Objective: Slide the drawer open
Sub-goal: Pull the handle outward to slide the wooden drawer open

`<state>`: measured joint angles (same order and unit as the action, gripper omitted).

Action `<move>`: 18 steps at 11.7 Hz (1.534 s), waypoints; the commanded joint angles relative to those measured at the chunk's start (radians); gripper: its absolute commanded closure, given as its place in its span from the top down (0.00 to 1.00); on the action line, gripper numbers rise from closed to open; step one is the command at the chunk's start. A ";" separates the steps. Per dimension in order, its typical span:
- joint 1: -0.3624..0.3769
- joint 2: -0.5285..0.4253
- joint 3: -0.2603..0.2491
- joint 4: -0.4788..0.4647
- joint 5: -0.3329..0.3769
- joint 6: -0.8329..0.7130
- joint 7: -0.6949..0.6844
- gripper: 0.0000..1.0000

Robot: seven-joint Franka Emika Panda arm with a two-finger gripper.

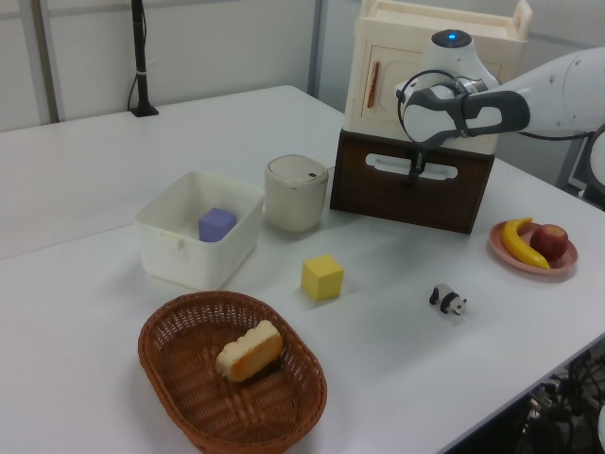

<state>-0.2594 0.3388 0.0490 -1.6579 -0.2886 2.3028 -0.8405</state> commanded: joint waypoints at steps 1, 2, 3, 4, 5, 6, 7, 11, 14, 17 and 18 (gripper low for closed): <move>-0.014 -0.063 0.006 -0.040 -0.009 0.009 0.006 0.05; -0.012 -0.066 0.006 -0.045 -0.009 0.009 0.006 0.05; -0.012 -0.070 0.008 -0.046 -0.008 0.009 0.006 0.04; -0.012 -0.073 0.008 -0.054 -0.008 0.007 0.006 0.04; -0.011 -0.083 0.008 -0.057 -0.008 0.006 0.008 0.04; -0.009 -0.087 0.008 -0.068 -0.006 0.004 0.008 0.04; -0.007 -0.093 0.008 -0.071 -0.007 -0.011 0.008 0.04; 0.000 -0.103 0.023 -0.089 -0.008 -0.046 0.008 0.04; 0.014 -0.109 0.026 -0.089 -0.008 -0.097 0.008 0.04; 0.020 -0.130 0.026 -0.108 -0.006 -0.125 0.008 0.04; 0.022 -0.136 0.029 -0.117 -0.003 -0.125 0.008 0.04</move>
<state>-0.2510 0.2833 0.0783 -1.7009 -0.2882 2.2080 -0.8357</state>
